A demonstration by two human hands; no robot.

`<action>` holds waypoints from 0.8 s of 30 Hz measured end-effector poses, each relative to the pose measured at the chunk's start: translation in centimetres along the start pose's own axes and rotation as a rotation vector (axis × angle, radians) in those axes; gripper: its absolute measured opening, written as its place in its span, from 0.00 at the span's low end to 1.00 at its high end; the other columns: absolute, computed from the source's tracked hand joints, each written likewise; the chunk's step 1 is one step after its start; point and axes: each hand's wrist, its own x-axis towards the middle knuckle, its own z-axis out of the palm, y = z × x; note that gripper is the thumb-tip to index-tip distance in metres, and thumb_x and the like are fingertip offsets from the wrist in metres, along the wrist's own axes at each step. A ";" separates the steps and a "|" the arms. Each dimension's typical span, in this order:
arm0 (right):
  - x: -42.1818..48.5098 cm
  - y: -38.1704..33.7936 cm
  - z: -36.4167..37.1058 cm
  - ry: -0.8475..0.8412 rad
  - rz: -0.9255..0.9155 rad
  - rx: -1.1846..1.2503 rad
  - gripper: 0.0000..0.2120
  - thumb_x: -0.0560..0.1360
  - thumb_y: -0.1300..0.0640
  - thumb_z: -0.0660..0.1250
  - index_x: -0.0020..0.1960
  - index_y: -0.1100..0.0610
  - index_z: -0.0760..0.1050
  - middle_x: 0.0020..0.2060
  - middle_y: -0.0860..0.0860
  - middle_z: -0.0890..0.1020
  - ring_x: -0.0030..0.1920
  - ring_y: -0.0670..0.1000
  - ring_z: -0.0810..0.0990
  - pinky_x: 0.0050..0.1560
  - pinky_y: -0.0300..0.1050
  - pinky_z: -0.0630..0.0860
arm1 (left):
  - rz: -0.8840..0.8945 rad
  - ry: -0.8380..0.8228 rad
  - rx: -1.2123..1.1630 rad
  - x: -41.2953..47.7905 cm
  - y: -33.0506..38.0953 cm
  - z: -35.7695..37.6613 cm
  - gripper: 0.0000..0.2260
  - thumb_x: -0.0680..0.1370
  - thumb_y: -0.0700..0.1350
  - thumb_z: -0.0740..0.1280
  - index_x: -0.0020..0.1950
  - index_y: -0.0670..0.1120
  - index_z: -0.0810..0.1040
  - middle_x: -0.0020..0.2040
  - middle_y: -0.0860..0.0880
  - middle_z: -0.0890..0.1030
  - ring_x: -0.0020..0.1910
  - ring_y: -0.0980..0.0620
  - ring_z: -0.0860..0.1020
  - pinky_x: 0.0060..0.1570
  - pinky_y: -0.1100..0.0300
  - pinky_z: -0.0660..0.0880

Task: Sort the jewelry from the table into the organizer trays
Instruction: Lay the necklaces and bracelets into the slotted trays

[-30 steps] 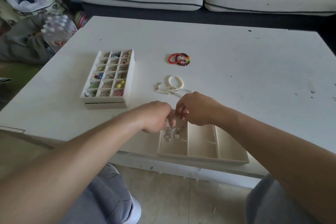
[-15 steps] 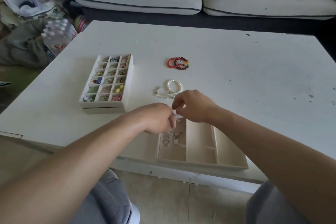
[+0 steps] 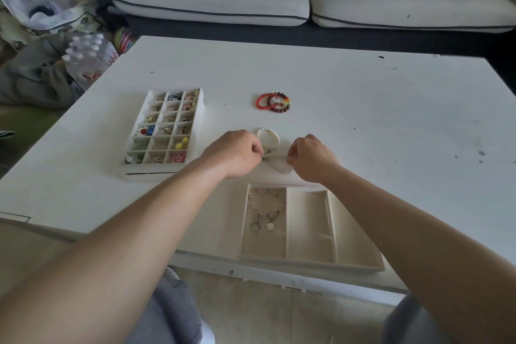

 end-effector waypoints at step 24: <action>-3.5 -2.8 -7.2 -0.286 -0.013 1.194 0.05 0.80 0.63 0.67 0.54 0.59 0.80 0.43 0.55 0.85 0.32 0.49 0.73 0.34 0.40 0.73 | -0.117 -0.263 -1.185 -0.7 1.0 -2.0 0.09 0.80 0.36 0.61 0.56 0.39 0.79 0.37 0.46 0.78 0.39 0.46 0.83 0.53 0.51 0.82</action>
